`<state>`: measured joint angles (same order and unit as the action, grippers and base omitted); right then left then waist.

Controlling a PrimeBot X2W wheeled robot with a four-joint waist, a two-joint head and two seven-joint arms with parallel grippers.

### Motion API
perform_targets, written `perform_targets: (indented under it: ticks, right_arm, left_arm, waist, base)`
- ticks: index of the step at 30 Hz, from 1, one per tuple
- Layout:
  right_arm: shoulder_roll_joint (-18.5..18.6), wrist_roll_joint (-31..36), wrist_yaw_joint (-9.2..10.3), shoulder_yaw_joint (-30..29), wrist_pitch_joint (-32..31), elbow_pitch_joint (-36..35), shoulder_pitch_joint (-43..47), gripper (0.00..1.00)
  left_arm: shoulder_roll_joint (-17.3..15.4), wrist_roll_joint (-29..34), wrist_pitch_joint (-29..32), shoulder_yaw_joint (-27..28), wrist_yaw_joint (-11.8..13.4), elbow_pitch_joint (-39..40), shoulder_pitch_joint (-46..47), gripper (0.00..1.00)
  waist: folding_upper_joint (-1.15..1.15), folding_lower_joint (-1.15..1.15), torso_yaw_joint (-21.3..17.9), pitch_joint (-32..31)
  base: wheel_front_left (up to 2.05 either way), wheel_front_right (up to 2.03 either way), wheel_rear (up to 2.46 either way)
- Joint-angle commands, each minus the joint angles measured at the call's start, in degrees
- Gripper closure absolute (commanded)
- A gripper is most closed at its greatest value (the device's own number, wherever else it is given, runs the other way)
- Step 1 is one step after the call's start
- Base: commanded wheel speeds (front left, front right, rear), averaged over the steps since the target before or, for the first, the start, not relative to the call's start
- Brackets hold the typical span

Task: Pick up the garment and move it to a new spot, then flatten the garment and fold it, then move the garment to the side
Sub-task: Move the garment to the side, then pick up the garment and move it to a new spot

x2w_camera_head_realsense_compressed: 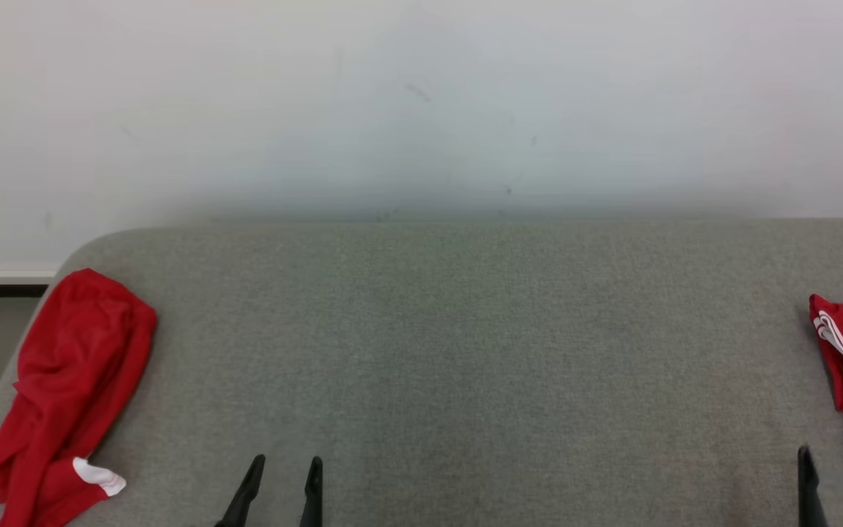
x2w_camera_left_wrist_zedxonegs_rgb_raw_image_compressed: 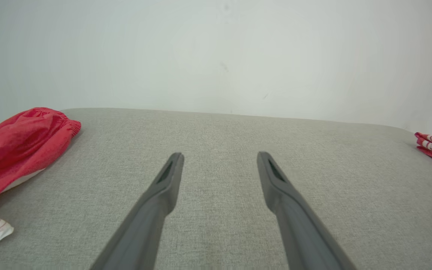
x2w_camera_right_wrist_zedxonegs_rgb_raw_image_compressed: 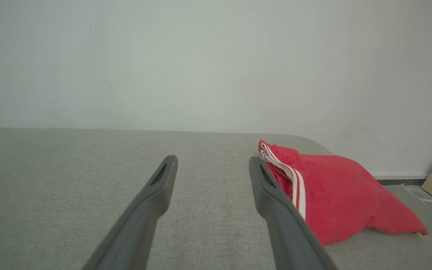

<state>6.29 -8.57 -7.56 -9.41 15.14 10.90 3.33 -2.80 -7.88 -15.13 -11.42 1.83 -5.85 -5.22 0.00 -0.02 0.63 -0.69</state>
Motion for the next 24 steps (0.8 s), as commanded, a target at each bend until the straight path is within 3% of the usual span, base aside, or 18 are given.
perform_targets:
  ticks: [1, 15, 24]
  right_arm:
    - [-0.5, 0.0, 0.15, -0.2, 0.0, 0.1, 1.9, 0.00]
    - [-3.0, 1.7, 0.15, 3.2, 0.0, 2.8, 4.0, 0.00]
    - [-3.1, 1.3, 0.15, 3.9, 0.0, 2.6, 4.8, 0.00]
  left_arm:
    - [-0.2, -0.5, 0.0, 0.4, 0.2, -0.4, -0.9, 0.00]
    - [-0.2, -0.6, 0.0, 1.3, 0.0, -1.8, -1.4, 0.00]
    - [-0.2, -0.6, 0.0, 1.0, 0.0, -1.6, -1.3, 0.00]
  waist:
    - [0.00, 0.02, 0.5, -0.8]
    - [0.00, 0.02, -0.3, -2.1]
    - [0.00, 0.02, 2.7, -2.3]
  base:
    - [0.00, 0.00, 0.00]
    - [0.00, 0.00, 0.00]
    - [0.00, 0.00, 0.00]
